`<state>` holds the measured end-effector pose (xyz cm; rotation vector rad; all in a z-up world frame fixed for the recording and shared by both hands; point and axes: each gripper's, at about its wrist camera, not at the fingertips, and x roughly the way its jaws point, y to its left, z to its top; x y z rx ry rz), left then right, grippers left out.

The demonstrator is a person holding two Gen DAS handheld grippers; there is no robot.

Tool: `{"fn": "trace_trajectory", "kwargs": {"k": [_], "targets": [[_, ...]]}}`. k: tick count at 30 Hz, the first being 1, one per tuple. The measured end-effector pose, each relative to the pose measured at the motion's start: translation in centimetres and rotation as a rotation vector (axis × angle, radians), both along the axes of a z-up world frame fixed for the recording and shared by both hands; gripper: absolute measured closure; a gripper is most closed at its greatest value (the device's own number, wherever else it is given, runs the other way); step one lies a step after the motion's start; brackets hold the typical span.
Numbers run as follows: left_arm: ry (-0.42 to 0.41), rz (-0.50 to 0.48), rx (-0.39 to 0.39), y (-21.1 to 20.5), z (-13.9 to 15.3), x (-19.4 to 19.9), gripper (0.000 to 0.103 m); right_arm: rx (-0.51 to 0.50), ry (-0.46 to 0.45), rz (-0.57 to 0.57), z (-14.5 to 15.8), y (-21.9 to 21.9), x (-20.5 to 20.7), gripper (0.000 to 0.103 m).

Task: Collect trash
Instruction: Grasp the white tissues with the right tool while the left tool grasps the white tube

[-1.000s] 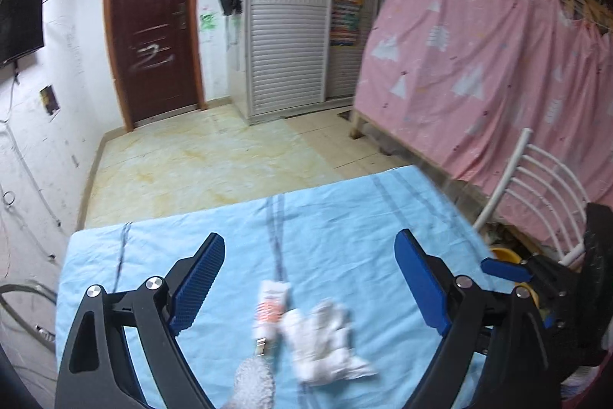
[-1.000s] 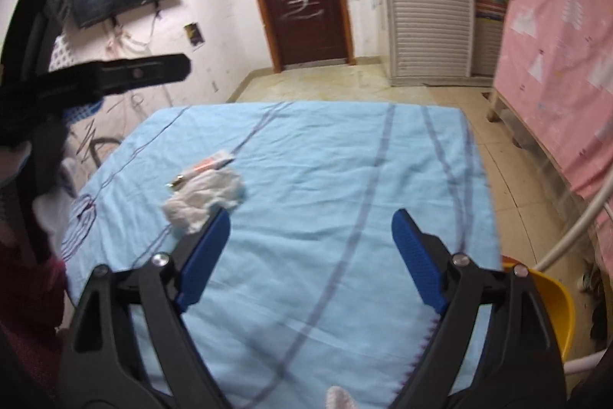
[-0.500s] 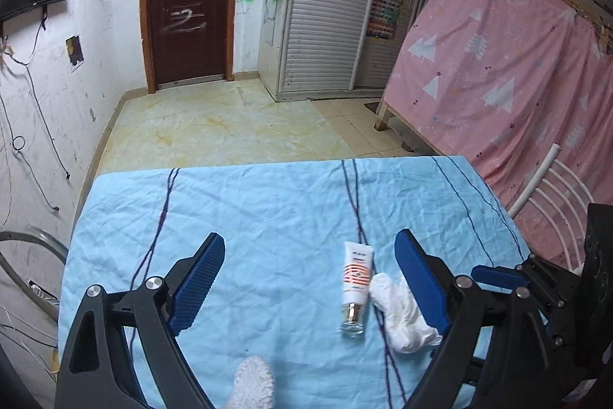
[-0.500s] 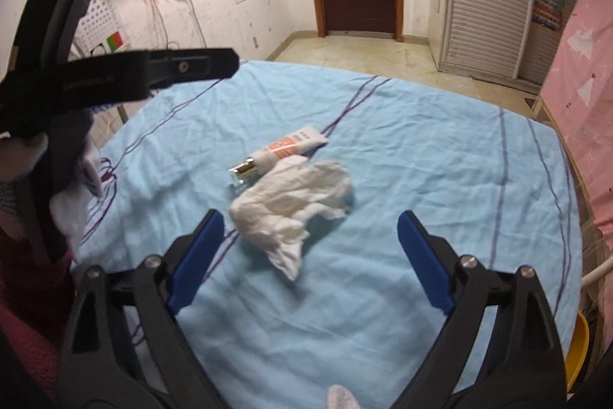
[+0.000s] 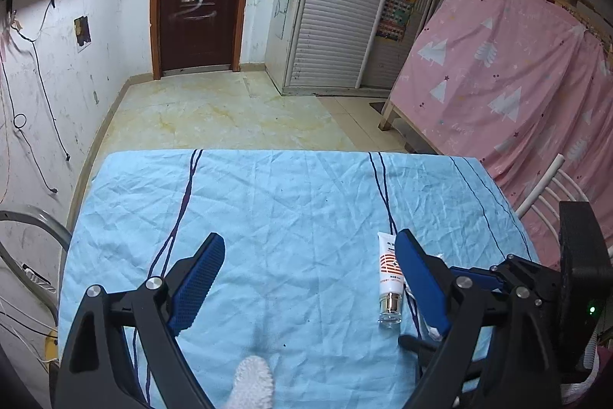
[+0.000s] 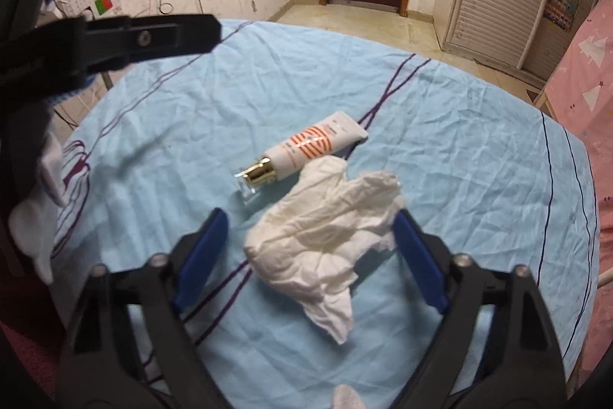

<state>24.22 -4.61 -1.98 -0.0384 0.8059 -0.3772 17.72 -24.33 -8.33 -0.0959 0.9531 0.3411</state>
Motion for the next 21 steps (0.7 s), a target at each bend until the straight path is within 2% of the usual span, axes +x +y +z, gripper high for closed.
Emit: {"fn": "trace_trajectory", "kwargs": {"k": [5,9,13,21], "targets": [[0.005,-0.015,0.008,-0.3,-0.5,0.0,0.021,0.004,-0.003,-0.022,0.4,-1.0,0.2,0.054],[0.01,-0.028,0.025,-1.0,-0.9,0.0,0.021,0.038,-0.008,-0.017,0.4,-2.0,0.1,0.066],[0.013,-0.055,0.065,-2.2,-1.3,-0.3,0.021,0.093,-0.035,-0.037,1.3,-3.7,-0.6,0.082],[0.03,-0.124,0.14,-5.6,-2.7,-0.9,0.021,0.147,-0.11,-0.091,3.9,-6.8,-2.1,0.084]]}}
